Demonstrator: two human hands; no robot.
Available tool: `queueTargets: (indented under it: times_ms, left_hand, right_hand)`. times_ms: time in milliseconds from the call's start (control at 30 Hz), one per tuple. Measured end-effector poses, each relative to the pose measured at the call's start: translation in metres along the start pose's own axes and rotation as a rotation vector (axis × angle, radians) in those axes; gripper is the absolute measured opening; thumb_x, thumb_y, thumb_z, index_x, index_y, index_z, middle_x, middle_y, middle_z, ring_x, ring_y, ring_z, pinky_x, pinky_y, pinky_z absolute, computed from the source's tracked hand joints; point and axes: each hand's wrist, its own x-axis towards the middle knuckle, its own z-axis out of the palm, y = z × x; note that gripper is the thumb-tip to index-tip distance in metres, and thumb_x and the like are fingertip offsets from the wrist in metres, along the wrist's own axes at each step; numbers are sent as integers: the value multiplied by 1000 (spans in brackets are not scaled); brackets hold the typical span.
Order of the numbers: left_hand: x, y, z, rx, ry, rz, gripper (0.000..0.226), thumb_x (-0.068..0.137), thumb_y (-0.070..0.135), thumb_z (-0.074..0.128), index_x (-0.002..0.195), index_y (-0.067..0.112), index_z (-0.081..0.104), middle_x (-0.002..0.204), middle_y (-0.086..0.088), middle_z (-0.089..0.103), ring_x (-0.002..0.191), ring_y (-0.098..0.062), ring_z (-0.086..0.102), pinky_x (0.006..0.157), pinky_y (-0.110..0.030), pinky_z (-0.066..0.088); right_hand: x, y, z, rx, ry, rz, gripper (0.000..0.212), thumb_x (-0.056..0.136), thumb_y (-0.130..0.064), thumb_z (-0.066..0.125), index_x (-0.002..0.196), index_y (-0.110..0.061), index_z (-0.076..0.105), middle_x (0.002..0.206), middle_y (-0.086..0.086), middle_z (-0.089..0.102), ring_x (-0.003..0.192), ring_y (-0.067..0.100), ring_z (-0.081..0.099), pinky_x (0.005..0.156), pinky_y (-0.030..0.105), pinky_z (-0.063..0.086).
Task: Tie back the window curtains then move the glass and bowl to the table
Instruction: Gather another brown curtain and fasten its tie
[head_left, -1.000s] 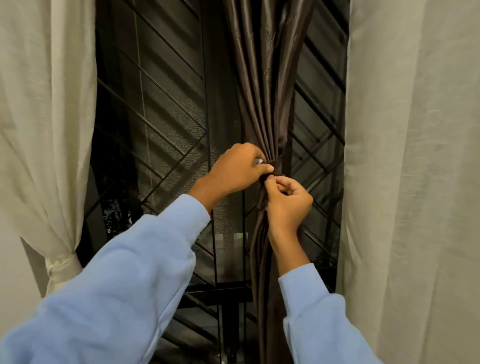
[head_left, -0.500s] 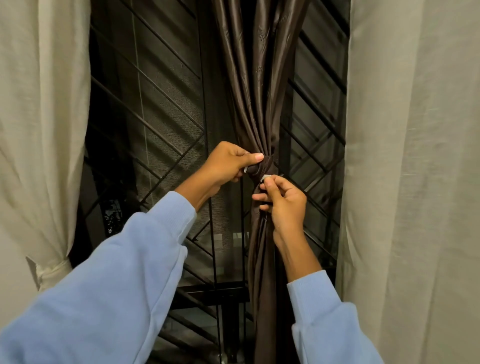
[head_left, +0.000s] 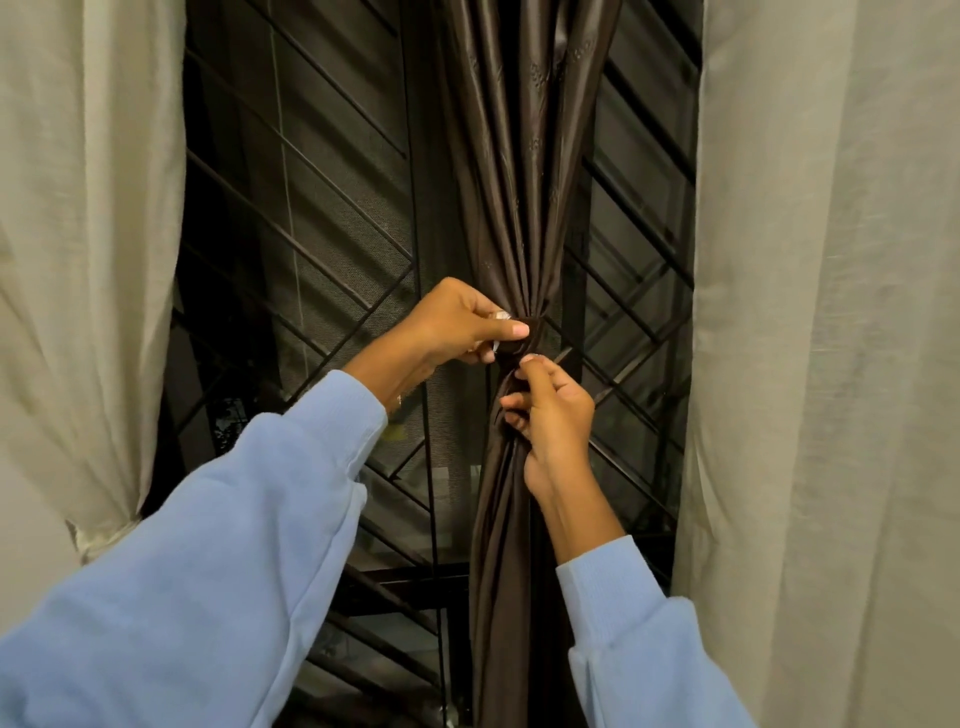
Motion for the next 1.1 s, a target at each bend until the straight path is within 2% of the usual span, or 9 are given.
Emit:
queueTargets:
  times_ms: [167, 400, 500, 667, 767, 867, 933, 1000, 1100]
  left_hand:
    - [-3, 0, -10, -53, -38, -16, 26, 86, 17, 68, 97, -6, 70, 60, -3, 67, 50, -6, 59, 49, -16, 38]
    - [3, -10, 4, -181, 275, -13, 25, 82, 18, 73, 86, -6, 72, 65, -10, 63, 42, -7, 46, 45, -16, 37]
    - [9, -12, 10, -114, 398, 44, 22, 82, 18, 73, 82, -4, 73, 60, -9, 56, 40, -3, 42, 48, -17, 37]
    - [15, -12, 9, 18, 426, 150, 18, 82, 18, 73, 79, 1, 76, 67, -10, 66, 61, -8, 57, 57, -16, 45]
    - [22, -15, 6, 55, 424, 164, 17, 82, 19, 72, 80, 2, 76, 72, -11, 70, 64, -10, 62, 61, -16, 48]
    - [26, -22, 0, 213, 412, 236, 17, 83, 20, 71, 78, 5, 76, 71, -11, 71, 70, -21, 68, 65, -28, 51]
    - [23, -29, -3, 269, 388, 318, 15, 84, 21, 71, 82, 8, 76, 73, -7, 72, 71, -18, 68, 65, -30, 52]
    - [18, -42, -2, 190, 364, 376, 12, 85, 20, 70, 89, 9, 75, 79, -4, 72, 75, -13, 68, 69, -32, 54]
    - [11, -65, 9, 37, 395, 337, 28, 77, 21, 77, 103, 14, 68, 96, -5, 69, 83, -12, 64, 75, -28, 52]
  right_hand:
    - [0, -6, 2, -16, -23, 64, 15, 95, -19, 55, 86, -16, 67, 78, -3, 69, 63, 13, 70, 53, 22, 44]
    - [5, 3, 13, -28, 98, 33, 10, 87, -16, 67, 79, -13, 70, 70, -4, 71, 62, 12, 71, 44, 17, 43]
    - [8, 6, 17, -14, 140, 14, 11, 86, -14, 68, 76, -13, 70, 68, -3, 70, 57, 10, 68, 45, 18, 44]
    - [10, 11, 16, -18, 154, -9, 13, 87, -17, 72, 74, -14, 71, 57, -6, 68, 54, 8, 65, 49, 18, 49]
    - [13, 15, 12, -36, 148, -2, 11, 85, -15, 73, 75, -14, 72, 57, -5, 69, 55, 8, 65, 50, 18, 49]
    - [14, 20, 9, -68, 141, 1, 5, 84, -9, 70, 80, -9, 74, 62, -2, 70, 56, 9, 66, 51, 18, 50]
    - [17, 23, 6, -118, 117, -39, 4, 84, -11, 71, 86, -9, 74, 69, 3, 72, 57, 10, 67, 50, 18, 50]
    - [18, 28, -3, -180, 114, -124, 6, 85, -18, 74, 88, -14, 74, 74, 1, 74, 57, 11, 66, 50, 20, 50]
    - [23, 47, -26, -433, 221, -373, 20, 80, -33, 80, 97, -29, 71, 99, -10, 66, 80, 5, 63, 72, 24, 52]
